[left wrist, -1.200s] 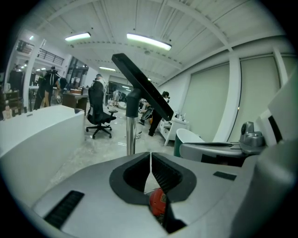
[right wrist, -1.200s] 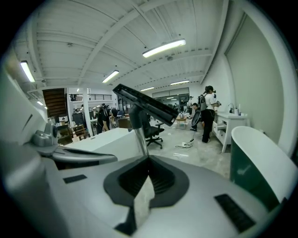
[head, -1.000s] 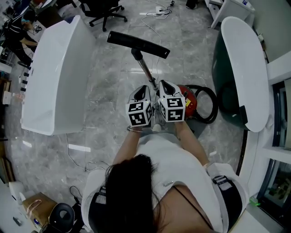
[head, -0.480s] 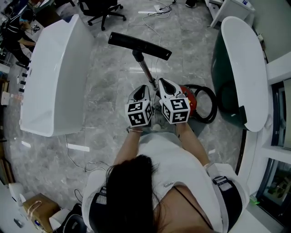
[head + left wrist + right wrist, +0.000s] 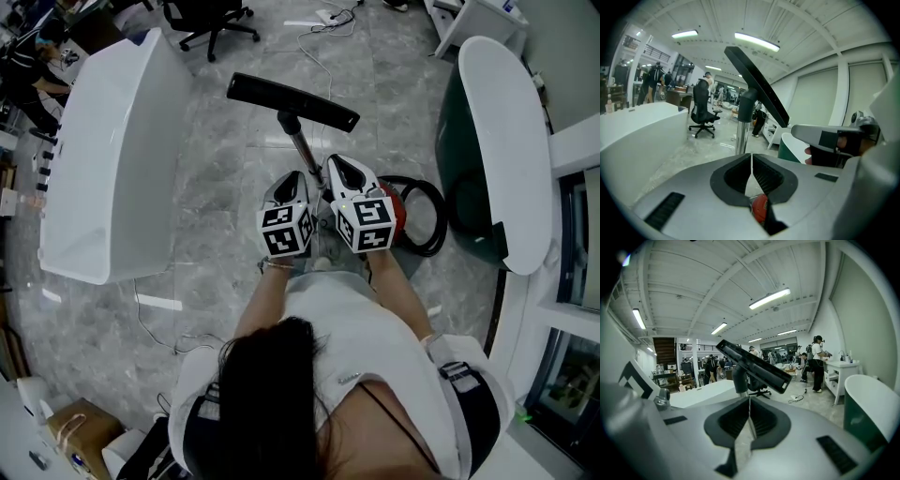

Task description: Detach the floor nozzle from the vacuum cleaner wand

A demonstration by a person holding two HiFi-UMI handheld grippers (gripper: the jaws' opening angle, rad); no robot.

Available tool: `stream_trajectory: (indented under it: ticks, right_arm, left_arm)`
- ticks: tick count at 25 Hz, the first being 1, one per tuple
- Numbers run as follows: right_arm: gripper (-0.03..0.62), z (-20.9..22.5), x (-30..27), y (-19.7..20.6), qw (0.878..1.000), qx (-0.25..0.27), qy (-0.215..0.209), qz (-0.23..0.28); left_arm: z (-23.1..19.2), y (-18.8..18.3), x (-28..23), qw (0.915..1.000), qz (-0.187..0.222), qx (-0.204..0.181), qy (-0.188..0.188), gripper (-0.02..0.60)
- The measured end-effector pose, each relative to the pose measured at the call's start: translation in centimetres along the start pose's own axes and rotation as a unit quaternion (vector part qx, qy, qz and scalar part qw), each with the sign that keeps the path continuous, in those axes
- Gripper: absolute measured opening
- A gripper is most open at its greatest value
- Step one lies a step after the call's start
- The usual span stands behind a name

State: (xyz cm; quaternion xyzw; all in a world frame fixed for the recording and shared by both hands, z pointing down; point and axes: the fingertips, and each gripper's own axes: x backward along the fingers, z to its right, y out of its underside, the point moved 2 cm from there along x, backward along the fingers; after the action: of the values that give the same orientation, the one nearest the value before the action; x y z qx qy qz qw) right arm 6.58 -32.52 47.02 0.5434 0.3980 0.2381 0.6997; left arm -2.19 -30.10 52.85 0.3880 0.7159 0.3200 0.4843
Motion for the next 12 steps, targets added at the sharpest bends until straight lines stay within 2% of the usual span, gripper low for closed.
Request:
stream_trajectory:
  ticks: [9, 12]
  right_arm:
    - [0.018, -0.1, -1.1, -2.2, 0.996, 0.084, 0.004, 0.006]
    - [0.018, 0.3, -1.2, -2.8, 0.996, 0.093, 0.009, 0.009]
  left_arm:
    - [-0.9, -0.1, -1.3, 0.9999, -0.01, -0.003, 0.002, 0.015]
    - [-0.8, -0.3, -1.8, 0.9999, -0.01, -0.004, 0.006, 0.015]
